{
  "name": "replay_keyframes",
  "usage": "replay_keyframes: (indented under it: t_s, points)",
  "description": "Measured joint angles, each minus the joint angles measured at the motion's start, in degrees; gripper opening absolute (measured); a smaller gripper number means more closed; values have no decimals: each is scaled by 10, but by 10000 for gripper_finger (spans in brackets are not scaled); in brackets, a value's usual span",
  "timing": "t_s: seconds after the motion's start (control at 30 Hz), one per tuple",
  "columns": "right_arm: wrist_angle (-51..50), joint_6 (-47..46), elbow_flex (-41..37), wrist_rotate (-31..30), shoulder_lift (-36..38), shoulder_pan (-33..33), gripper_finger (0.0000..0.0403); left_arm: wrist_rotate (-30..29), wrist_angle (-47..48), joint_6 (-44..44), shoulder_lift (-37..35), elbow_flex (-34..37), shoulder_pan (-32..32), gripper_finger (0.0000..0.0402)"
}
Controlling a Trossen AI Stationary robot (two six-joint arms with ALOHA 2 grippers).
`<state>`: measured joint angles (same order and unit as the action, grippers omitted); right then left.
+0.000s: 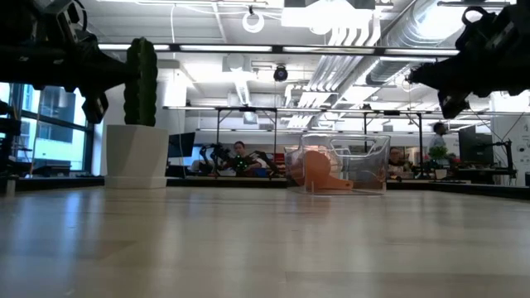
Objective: Nest measuring cups in basket
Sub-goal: Return to Home Position
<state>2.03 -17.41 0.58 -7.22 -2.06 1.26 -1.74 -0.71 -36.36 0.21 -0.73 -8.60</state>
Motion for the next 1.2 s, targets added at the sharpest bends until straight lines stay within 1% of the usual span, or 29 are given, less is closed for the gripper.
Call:
replay_keyframes:
  t_s: [0.13, 0.27, 0.7, 0.8, 0.83, 0.93, 1.2]
  points:
    - [0, 36, 0, 0, -6, 0, 0, 0, 0, 0, 0, 0, 0, 0]
    - [0, 20, 0, 1, -12, 0, 0, 0, 0, 0, 0, 0, 0, 0]
    - [1, 19, 0, 1, -12, 0, 0, 0, 0, 0, 0, 0, 0, 0]
    - [8, 20, 0, 9, 20, 3, 0, 0, 0, 0, 0, 0, 0, 0]
    - [26, 19, 0, 14, 20, 1, 0, 0, -1, 0, 0, 0, 1, 0]
    - [39, 19, -1, 15, 20, -1, 0, 0, -1, 0, 0, 0, 2, 0]
    - [33, 19, -1, 10, 13, -1, 0, -2, -5, 0, 2, 0, 1, 0]
